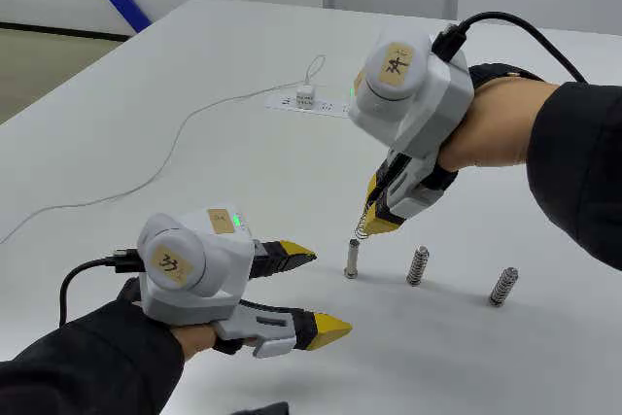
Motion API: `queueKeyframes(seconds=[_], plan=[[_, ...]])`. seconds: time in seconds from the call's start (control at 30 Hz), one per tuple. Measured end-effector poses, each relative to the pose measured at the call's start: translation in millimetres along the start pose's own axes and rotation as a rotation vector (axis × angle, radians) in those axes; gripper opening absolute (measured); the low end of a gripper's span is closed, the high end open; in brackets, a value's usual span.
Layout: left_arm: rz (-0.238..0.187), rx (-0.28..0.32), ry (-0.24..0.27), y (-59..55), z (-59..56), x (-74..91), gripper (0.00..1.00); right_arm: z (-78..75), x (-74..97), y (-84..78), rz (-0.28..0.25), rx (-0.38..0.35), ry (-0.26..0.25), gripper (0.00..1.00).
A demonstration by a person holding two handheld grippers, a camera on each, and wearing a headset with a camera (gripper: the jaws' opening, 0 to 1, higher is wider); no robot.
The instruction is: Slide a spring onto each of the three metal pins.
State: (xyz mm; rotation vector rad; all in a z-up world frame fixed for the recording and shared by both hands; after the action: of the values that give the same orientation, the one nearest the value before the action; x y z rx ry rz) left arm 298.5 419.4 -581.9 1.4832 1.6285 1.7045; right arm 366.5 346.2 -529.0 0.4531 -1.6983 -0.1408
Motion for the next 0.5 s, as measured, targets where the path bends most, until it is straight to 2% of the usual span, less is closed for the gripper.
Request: queueKeyframes(seconds=[0.2, 0.5], plan=[[-0.008, 0.004, 0.006, 1.2, 0.9, 1.0, 0.58, -6.8, -13.2, -4.7, 0.029, -0.005, 0.012, 0.12], [-0.012, 0.017, 0.012, 0.9, 3.1, 1.4, 0.6, -3.3, -20.6, -5.1, 0.05, -0.01, 0.031, 0.12]])
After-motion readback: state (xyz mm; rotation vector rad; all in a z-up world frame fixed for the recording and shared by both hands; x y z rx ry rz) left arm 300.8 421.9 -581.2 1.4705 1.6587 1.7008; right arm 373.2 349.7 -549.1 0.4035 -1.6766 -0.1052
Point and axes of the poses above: the centre of the closed fingertips' face, and the gripper's own axes: x roughly backward along the fingers, z roughly to its left, y roughly out of its top, the point moved 5 cm from there along x, roughly backward along the fingers, and after that the axes turned 14 degrees about x, right-handed, at the moved point
